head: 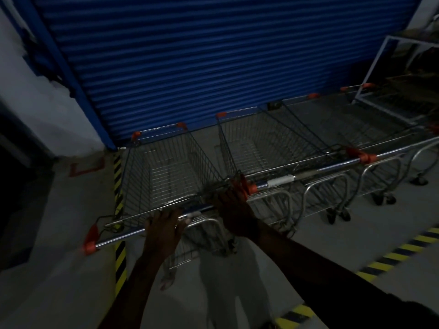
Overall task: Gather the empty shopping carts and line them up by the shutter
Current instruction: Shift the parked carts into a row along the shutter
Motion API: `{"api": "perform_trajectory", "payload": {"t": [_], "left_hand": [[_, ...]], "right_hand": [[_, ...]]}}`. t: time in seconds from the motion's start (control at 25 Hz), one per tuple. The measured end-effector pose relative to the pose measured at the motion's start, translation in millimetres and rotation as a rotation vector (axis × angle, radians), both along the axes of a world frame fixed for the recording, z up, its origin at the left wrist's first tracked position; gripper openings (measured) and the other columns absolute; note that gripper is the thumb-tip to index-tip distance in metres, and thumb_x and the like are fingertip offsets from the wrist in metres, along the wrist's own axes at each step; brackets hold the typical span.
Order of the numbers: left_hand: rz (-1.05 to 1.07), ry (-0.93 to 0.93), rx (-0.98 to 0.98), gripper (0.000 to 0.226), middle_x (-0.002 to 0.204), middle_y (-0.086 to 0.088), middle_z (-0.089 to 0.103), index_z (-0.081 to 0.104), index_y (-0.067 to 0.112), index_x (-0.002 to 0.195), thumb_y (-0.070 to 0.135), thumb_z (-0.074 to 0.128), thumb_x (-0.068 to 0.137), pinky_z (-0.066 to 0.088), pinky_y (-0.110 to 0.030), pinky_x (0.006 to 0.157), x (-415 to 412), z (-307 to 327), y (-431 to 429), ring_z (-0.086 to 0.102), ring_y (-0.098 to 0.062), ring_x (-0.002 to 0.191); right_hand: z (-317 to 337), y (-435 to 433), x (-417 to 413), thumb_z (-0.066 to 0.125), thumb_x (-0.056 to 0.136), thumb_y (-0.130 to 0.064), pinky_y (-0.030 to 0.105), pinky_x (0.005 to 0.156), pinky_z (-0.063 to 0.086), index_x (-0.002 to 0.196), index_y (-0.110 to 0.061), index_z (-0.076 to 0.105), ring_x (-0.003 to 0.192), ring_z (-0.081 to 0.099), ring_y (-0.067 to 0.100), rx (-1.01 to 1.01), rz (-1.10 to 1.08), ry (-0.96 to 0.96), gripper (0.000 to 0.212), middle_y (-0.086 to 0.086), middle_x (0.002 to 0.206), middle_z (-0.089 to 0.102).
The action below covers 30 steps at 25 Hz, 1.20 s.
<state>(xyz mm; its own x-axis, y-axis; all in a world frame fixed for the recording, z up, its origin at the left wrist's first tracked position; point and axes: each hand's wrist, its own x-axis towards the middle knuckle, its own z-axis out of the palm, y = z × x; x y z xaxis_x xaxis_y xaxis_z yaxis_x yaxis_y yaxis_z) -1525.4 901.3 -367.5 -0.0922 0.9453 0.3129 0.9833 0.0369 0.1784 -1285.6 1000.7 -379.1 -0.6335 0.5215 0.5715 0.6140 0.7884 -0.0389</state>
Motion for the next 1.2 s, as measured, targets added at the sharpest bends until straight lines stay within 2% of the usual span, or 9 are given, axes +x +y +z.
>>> {"api": "perform_trajectory", "payload": {"t": [0.08, 0.2, 0.44, 0.64, 0.76, 0.84, 0.92, 1.04, 1.2], "left_hand": [[-0.012, -0.031, -0.010, 0.073, 0.109, 0.000, 0.070, 0.069, 0.028, 0.119, 0.074, 0.016, 0.097, 0.042, -0.051, 0.085, 0, 2, 1, 0.063, -0.034, 0.100], [-0.021, -0.066, -0.013, 0.076, 0.110, 0.001, 0.071, 0.069, 0.029, 0.120, 0.078, 0.017, 0.094, 0.041, -0.051, 0.086, -6, 5, 4, 0.062, -0.034, 0.104], [-0.059, -0.093, -0.040, 0.084, 0.120, 0.001, 0.071, 0.068, 0.032, 0.125, 0.083, 0.012, 0.090, 0.042, -0.057, 0.089, -23, 7, 14, 0.062, -0.034, 0.111], [-0.065, -0.077, -0.088, 0.073, 0.124, -0.001, 0.070, 0.068, 0.029, 0.128, 0.077, 0.030, 0.089, 0.040, -0.053, 0.091, -19, 9, 23, 0.061, -0.034, 0.115], [-0.085, -0.030, -0.076, 0.074, 0.122, -0.002, 0.069, 0.068, 0.029, 0.126, 0.078, 0.025, 0.092, 0.043, -0.050, 0.088, -20, 6, 25, 0.061, -0.034, 0.111], [-0.085, -0.031, -0.091, 0.068, 0.124, -0.002, 0.068, 0.067, 0.029, 0.128, 0.072, 0.029, 0.092, 0.042, -0.050, 0.089, -19, 6, 27, 0.060, -0.035, 0.113], [-0.090, -0.038, -0.096, 0.072, 0.124, -0.001, 0.067, 0.066, 0.030, 0.130, 0.076, 0.025, 0.091, 0.041, -0.050, 0.090, -19, 7, 29, 0.059, -0.034, 0.113], [-0.103, -0.048, -0.068, 0.079, 0.118, 0.000, 0.069, 0.065, 0.033, 0.129, 0.080, 0.014, 0.092, 0.042, -0.051, 0.089, -24, 4, 33, 0.060, -0.034, 0.109], [-0.110, -0.057, -0.070, 0.064, 0.112, -0.002, 0.069, 0.063, 0.033, 0.130, 0.074, 0.029, 0.094, 0.044, -0.052, 0.089, -30, 0, 41, 0.061, -0.035, 0.107]], "right_hand": [[1, 1, -1, 0.042, 0.101, -0.020, 0.061, 0.112, 0.033, 0.121, -0.005, 0.068, 0.110, 0.061, 0.042, 0.014, -0.013, 0.020, 0.036, 0.017, 0.114, 0.066], [-4, 7, -3, 0.051, 0.098, -0.027, 0.064, 0.118, 0.023, 0.126, -0.009, 0.067, 0.114, 0.060, 0.040, 0.001, -0.009, -0.018, 0.037, 0.013, 0.118, 0.066], [-1, 14, -11, 0.060, 0.093, -0.034, 0.056, 0.112, 0.025, 0.125, -0.017, 0.066, 0.105, 0.063, 0.038, -0.058, -0.030, -0.041, 0.036, 0.007, 0.112, 0.068], [4, 18, -7, 0.048, 0.091, -0.032, 0.050, 0.102, 0.032, 0.118, -0.015, 0.070, 0.097, 0.065, 0.038, -0.035, -0.026, -0.051, 0.039, 0.010, 0.105, 0.070], [6, 18, -4, 0.048, 0.093, -0.036, 0.051, 0.101, 0.034, 0.119, -0.016, 0.069, 0.097, 0.063, 0.039, -0.023, -0.040, -0.084, 0.039, 0.010, 0.105, 0.068], [9, 19, -3, 0.045, 0.091, -0.039, 0.047, 0.099, 0.032, 0.117, -0.017, 0.072, 0.095, 0.065, 0.039, -0.022, -0.050, -0.112, 0.043, 0.009, 0.104, 0.070], [13, 20, -5, 0.042, 0.088, -0.040, 0.045, 0.095, 0.030, 0.114, -0.016, 0.073, 0.092, 0.067, 0.040, -0.044, -0.060, -0.122, 0.047, 0.010, 0.102, 0.071], [12, 25, -7, 0.040, 0.088, -0.042, 0.048, 0.100, 0.028, 0.118, -0.018, 0.071, 0.099, 0.065, 0.041, -0.108, -0.084, -0.178, 0.049, 0.009, 0.107, 0.070], [16, 28, -11, 0.039, 0.091, -0.039, 0.052, 0.101, 0.031, 0.117, -0.017, 0.071, 0.099, 0.065, 0.041, -0.141, -0.070, -0.198, 0.047, 0.010, 0.105, 0.070]]}}
